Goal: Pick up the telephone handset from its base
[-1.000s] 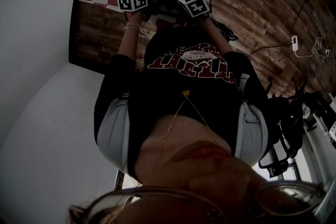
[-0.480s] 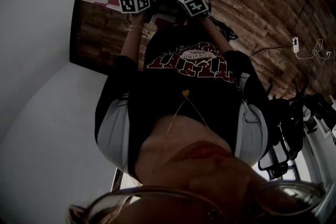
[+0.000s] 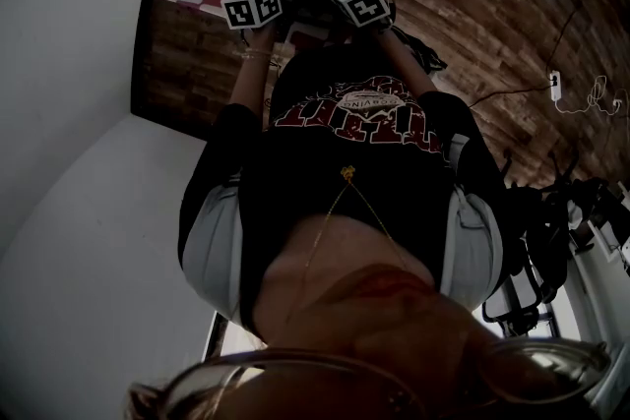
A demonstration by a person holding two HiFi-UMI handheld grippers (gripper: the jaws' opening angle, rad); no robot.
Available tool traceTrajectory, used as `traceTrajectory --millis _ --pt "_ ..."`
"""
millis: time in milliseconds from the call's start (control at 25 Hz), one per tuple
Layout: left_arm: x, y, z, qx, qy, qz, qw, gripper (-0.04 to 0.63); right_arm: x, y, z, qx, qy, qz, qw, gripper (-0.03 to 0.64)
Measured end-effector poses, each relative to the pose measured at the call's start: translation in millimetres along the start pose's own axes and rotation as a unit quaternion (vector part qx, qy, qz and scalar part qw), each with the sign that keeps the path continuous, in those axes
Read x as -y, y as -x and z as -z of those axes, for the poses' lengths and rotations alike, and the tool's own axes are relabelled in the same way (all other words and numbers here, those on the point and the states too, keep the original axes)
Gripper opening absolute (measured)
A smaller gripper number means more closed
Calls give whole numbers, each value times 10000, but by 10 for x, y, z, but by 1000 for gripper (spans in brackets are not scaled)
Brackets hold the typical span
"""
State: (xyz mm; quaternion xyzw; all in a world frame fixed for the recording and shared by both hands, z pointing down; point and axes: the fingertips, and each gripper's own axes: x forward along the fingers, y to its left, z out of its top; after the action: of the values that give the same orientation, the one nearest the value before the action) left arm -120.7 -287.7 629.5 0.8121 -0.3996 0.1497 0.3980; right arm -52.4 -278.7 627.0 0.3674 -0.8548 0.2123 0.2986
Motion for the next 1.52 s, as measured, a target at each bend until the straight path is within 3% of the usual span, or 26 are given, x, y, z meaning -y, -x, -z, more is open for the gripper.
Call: traceTrajectory --millis 480,960,1520 --pt "83 38 40 76 442 321 9985 80 6 7 22 4 11 -51 10000 17" --pt "105 409 -140 481 909 686 9923 80 -118 40 -69 115 238 -36 9996 17" --pt "199 798 -598 982 937 846 9871 80 -78 -4 24 1 76 -7 10000 17"
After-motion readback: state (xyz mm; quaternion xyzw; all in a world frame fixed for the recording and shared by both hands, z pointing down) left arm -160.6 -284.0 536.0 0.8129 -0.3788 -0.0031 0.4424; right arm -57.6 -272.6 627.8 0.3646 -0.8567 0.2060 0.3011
